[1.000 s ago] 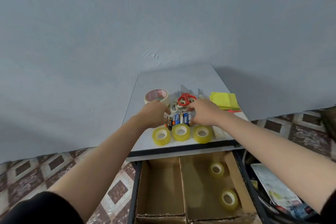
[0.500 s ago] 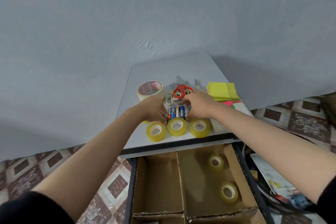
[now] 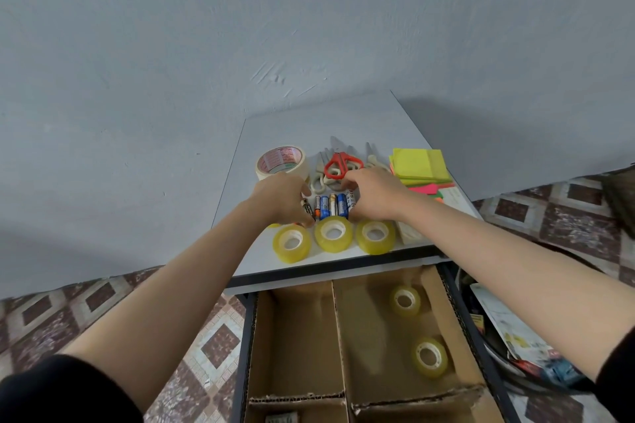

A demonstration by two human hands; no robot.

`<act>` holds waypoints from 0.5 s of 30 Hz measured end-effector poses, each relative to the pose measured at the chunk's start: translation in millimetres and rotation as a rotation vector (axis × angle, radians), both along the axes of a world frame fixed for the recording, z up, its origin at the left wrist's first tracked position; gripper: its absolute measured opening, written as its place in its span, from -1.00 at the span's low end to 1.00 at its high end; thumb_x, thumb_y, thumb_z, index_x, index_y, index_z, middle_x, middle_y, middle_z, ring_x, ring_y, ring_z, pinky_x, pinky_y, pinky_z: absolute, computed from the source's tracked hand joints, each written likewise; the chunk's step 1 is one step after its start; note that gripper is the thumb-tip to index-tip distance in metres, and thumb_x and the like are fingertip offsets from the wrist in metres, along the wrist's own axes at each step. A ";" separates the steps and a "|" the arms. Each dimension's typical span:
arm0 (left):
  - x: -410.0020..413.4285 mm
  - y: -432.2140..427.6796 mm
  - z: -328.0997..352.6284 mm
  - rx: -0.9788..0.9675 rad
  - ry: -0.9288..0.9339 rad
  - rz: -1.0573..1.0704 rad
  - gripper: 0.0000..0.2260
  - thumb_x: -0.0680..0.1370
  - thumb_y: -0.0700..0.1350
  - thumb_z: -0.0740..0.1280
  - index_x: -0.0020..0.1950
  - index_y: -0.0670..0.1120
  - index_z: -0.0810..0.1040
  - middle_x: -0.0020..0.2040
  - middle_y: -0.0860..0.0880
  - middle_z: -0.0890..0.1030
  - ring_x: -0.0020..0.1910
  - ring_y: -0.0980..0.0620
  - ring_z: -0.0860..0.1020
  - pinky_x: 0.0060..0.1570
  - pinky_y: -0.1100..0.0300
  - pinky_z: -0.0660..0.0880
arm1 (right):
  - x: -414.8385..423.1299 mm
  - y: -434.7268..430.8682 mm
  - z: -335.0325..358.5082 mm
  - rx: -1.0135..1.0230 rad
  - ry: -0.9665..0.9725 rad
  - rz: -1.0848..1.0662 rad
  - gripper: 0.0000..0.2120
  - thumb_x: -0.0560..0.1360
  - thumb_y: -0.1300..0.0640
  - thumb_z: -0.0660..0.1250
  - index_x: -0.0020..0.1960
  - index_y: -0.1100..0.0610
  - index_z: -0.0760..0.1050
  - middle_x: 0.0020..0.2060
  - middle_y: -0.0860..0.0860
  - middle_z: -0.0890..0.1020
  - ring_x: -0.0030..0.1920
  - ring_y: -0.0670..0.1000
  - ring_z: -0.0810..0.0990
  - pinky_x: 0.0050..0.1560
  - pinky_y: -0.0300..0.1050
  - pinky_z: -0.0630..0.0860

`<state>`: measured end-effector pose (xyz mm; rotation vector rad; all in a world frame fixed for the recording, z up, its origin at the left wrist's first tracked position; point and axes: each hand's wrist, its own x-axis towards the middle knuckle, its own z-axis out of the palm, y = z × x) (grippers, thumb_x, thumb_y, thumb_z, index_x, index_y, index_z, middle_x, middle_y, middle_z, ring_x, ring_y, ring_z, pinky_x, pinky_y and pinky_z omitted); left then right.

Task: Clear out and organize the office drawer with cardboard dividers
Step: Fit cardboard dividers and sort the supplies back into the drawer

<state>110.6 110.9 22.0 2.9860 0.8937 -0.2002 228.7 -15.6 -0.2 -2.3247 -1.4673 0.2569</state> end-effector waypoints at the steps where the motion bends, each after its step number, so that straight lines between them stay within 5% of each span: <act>1: -1.8 0.1 0.5 0.010 -0.035 -0.003 -0.48 0.37 0.07 0.47 0.30 -0.02 0.49 0.15 0.01 0.59 0.12 0.00 0.52 0.04 0.13 0.50 | -0.7 -1.8 1.5 0.025 0.010 -0.008 -0.53 0.39 0.12 0.42 0.28 0.10 0.44 0.19 0.07 0.53 0.15 0.08 0.50 0.08 -0.06 0.47; 5: -13.5 -2.3 13.5 -0.012 -0.308 -0.017 -0.54 0.38 -0.05 0.47 0.25 -0.09 0.51 0.15 -0.05 0.55 0.08 -0.03 0.51 0.01 0.14 0.46 | -7.5 -11.3 14.7 0.123 0.053 -0.030 -0.59 0.38 0.19 0.41 0.22 0.14 0.48 0.10 0.08 0.58 0.00 0.05 0.50 -0.19 -0.17 0.36; 9: -32.5 -15.9 41.0 -0.165 -0.568 0.013 -0.54 0.38 -0.13 0.49 0.26 -0.13 0.51 0.10 -0.07 0.50 -0.04 0.04 0.52 -0.06 0.29 0.43 | -24.2 -25.5 38.5 0.245 0.203 -0.069 -0.64 0.36 0.29 0.44 0.15 0.17 0.54 0.08 0.06 0.57 0.05 0.05 0.54 -0.02 -0.15 0.46; 15: -98.7 -74.4 53.5 -0.907 -0.933 0.160 -0.62 0.42 -0.33 0.43 0.19 -0.07 0.50 0.08 -0.09 0.58 -0.08 0.06 0.63 -0.17 0.34 0.55 | -77.7 -66.0 49.3 0.420 1.123 -0.094 -0.69 0.34 0.49 0.40 0.04 0.26 0.55 -0.03 0.21 0.60 -0.16 0.14 0.67 -0.09 -0.10 0.64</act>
